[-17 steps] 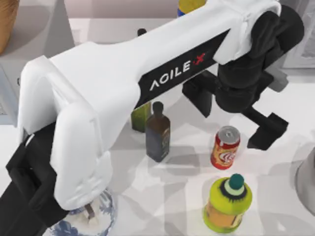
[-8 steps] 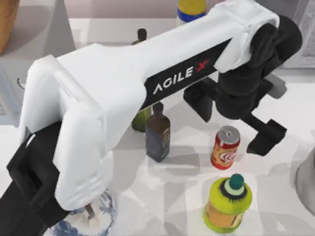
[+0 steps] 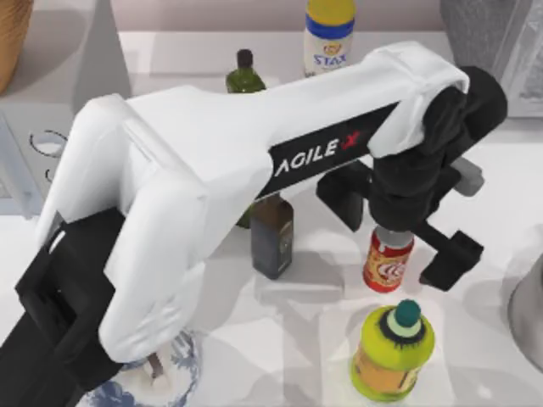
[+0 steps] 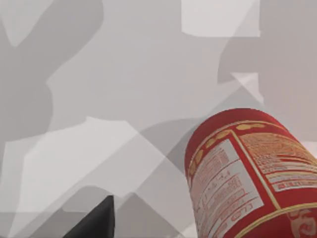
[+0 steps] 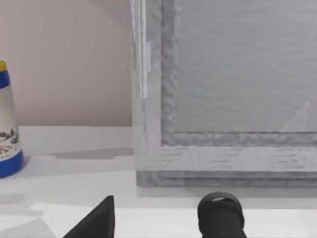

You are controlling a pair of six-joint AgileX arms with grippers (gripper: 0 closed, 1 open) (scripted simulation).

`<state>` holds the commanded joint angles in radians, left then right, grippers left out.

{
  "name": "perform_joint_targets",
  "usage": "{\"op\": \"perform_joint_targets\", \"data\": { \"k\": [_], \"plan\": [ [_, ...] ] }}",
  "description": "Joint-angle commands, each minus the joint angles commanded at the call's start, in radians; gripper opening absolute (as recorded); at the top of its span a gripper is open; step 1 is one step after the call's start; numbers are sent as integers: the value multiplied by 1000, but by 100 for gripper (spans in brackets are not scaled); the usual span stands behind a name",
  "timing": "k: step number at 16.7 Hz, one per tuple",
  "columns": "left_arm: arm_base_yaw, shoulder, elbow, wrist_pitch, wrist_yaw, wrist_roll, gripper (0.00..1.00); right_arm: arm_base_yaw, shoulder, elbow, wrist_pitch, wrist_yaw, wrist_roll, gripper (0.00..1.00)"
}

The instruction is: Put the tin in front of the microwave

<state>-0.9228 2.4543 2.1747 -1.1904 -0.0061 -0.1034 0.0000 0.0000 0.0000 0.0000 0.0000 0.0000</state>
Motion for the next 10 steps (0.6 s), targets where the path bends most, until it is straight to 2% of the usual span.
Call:
{"op": "perform_joint_targets", "data": {
  "k": [1,10],
  "plan": [
    [0,0,0,0,0,0,100,0,0,0,0,0,0,100],
    [0,0,0,0,0,0,32,0,0,0,0,0,0,100]
  ]
}}
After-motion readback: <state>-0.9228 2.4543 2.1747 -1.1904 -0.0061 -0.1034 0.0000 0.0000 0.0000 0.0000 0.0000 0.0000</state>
